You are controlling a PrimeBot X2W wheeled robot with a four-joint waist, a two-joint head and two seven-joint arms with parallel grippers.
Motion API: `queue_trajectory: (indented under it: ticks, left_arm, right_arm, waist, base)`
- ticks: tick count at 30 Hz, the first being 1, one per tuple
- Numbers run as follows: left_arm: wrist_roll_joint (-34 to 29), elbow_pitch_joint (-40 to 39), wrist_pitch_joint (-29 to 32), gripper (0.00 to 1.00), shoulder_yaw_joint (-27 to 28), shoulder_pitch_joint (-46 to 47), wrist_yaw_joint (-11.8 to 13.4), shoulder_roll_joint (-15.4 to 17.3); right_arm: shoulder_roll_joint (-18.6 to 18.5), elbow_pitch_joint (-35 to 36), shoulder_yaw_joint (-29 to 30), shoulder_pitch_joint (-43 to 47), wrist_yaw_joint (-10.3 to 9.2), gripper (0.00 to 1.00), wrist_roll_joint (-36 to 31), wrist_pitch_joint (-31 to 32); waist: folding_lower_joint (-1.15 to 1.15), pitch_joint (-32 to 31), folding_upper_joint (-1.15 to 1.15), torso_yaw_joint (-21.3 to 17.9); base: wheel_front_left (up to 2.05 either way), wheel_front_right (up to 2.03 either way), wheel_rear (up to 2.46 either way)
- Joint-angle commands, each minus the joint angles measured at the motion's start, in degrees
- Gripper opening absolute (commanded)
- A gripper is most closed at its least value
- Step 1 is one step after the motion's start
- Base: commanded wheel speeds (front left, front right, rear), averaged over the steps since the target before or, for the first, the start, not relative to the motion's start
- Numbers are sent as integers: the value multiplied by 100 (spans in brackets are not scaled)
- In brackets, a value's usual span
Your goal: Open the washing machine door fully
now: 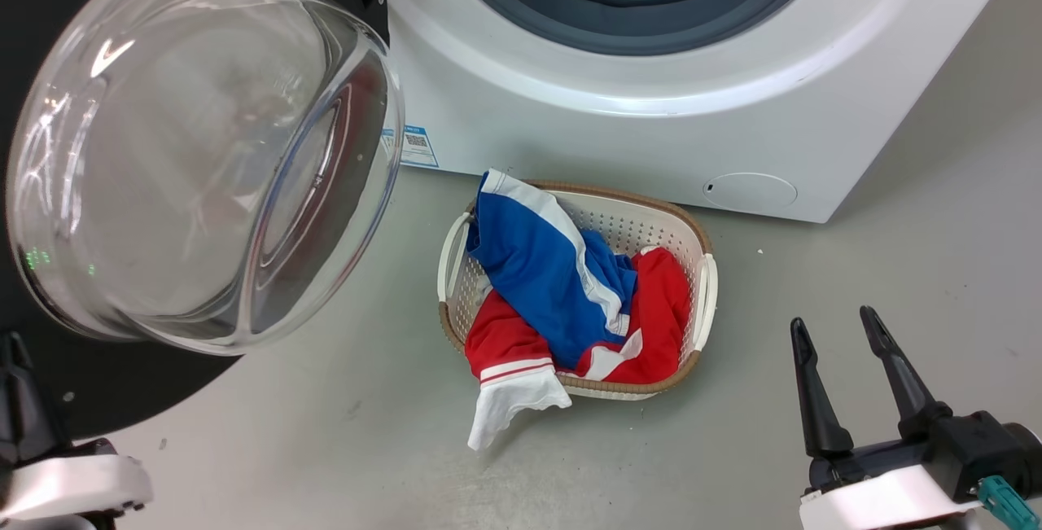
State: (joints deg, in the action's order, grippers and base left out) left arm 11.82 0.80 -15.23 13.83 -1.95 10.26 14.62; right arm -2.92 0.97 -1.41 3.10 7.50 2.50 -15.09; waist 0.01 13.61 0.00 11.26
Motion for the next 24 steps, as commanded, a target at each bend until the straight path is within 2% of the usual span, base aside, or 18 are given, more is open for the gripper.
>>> queue_trajectory:
  ticks: [1, 11, 24]
  left_arm:
    - [32, 78, 16, 0, 120, 109, -6, 59]
    - [237, 759, 16, 0, 672, 702, -336, 194]
    - [393, 1929, 15, 0, 1260, 1574, -704, 729]
  right_arm:
    - [8, 21, 7, -95, -1, 100, -30, -11]
    - [8, 50, 38, -210, -1, 100, -124, -11]
    - [8, 67, 26, -332, -1, 100, -215, -11]
  waist:
    - [-1, 33, 0, -9]
    - [-1, 271, 0, -30]
    - [-1, 459, 0, -141]
  base:
    - [0, 0, 0]
    - [0, 0, 0]
    - [0, 0, 0]
